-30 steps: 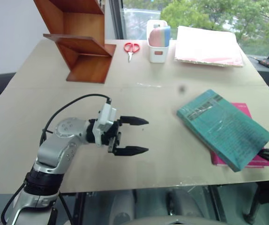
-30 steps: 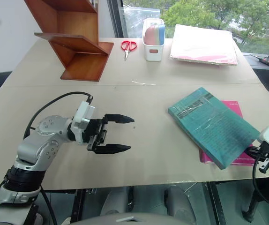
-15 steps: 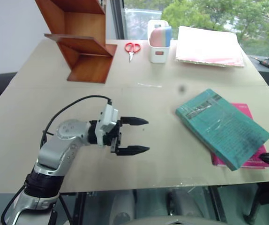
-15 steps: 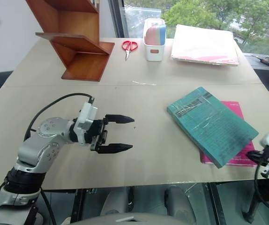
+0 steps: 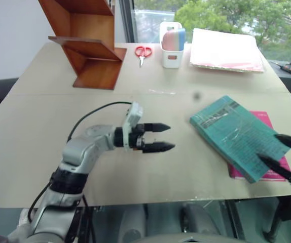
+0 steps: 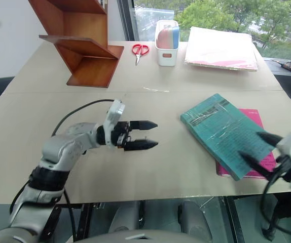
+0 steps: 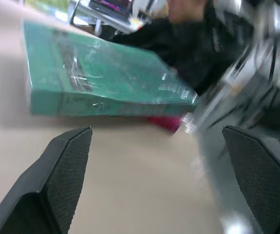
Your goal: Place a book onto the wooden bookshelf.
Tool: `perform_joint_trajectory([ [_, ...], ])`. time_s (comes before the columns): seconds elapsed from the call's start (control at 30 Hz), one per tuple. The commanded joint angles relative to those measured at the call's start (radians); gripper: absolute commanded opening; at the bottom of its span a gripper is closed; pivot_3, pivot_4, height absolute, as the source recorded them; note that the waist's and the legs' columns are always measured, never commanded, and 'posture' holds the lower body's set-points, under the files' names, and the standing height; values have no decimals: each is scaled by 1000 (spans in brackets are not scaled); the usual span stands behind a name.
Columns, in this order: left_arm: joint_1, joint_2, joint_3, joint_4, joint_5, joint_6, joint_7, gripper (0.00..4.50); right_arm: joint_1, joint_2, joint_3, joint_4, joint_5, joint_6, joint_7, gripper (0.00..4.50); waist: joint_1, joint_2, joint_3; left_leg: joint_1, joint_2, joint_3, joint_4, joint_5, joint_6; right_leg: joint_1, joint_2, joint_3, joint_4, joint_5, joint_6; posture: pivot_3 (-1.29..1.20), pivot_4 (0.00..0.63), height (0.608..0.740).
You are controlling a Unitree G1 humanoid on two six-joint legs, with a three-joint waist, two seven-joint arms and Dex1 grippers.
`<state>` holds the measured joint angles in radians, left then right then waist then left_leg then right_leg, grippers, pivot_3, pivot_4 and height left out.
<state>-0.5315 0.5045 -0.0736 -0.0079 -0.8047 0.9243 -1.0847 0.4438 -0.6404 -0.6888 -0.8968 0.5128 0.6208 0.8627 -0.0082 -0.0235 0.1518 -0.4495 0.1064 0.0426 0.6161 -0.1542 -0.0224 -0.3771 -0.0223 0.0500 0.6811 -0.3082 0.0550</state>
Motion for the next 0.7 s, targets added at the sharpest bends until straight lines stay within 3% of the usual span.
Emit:
perform_joint_trajectory([
  [0.03, -79, -20, 84, 114, -61, 103, 45, 4500, 15, 13, 35, -62, 0, -8, -66, 3341, -3, 0, 0, 0, 0, 0, 0, 0, 0, 0, 0, 0, 0, 0, -1, 0, 150, 740],
  [0.3, -180, -84, 41, 184, -84, 384, 119, 4500, 43, 17, 101, -79, -47, -45, -138, 3341, -2, 0, 0, 0, -1, -1, 0, 0, 0, 0, 0, 0, 0, 0, -1, 0, 150, 740],
  [0.47, -216, -237, 140, 260, -85, 586, 320, 4500, 53, 20, 125, -90, -68, -64, -171, 3341, 1, 0, 0, 0, -1, -2, 0, 0, 0, 0, 0, 0, 0, 0, -1, 0, 150, 740],
  [0.7, -253, -469, 307, 364, -19, 683, 595, 4500, 54, 22, 152, -105, -99, -71, -213, 3341, -2, 0, 0, 0, -1, -3, 0, 0, 0, 0, 1, 0, 0, 0, -1, 0, 150, 740],
])
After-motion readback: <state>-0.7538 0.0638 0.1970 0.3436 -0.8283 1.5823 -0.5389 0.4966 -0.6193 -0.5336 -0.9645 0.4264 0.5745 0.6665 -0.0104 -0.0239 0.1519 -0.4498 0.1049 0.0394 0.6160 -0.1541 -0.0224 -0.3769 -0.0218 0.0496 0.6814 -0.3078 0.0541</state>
